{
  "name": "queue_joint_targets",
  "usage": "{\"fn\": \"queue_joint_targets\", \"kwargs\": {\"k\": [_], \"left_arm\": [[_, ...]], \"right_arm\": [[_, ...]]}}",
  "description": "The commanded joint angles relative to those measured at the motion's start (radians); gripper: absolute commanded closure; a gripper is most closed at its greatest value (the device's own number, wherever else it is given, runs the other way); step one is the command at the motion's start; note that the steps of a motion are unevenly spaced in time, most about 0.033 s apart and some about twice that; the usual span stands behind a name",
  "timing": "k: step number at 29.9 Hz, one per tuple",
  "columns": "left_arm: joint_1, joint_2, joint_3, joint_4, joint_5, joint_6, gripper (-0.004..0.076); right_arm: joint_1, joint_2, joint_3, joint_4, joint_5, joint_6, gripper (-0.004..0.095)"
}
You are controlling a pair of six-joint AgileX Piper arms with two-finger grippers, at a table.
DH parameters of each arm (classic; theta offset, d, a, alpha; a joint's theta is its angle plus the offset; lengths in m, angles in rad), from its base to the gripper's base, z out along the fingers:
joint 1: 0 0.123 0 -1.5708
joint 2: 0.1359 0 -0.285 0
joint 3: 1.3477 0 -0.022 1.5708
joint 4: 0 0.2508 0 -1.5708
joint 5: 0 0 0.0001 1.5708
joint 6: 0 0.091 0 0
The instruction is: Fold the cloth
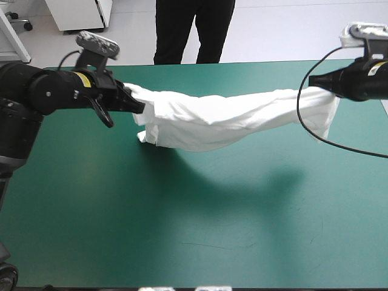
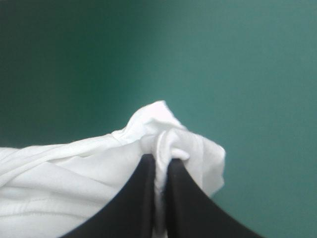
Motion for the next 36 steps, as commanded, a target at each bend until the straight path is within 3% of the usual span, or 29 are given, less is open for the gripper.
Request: {"fn": "queue_joint_targets", "kwargs": {"k": [1, 13, 18, 22, 28, 36], "left_arm": [[0.003, -0.039, -0.161, 0.027, -0.034, 0.005, 0.0733], [0.003, -0.039, -0.559, 0.058, -0.253, 0.009, 0.0733], [0.003, -0.046, -0.632, 0.058, -0.246, 0.018, 0.0733], [0.003, -0.071, -0.614, 0.058, -0.136, 0.041, 0.0733], [0.001, -0.246, -0.302, 0.074, -0.136, 0.041, 0.0733], [0.001, -0.486, 0.303, 0.156, -0.118, -0.048, 0.0733]], "right_arm": [[0.002, -0.04, -0.197, 0.067, -0.011, -0.056, 0.0925], [0.002, -0.04, -0.646, 0.16, -0.124, -0.164, 0.0925], [0.002, -0.04, -0.724, 0.179, -0.148, -0.18, 0.0925], [0.002, -0.045, -0.724, 0.171, -0.063, -0.173, 0.0925], [0.002, -0.133, -0.562, 0.171, -0.015, -0.145, 0.0925], [0.002, -0.351, 0.018, 0.156, -0.033, -0.14, 0.0925]]}}
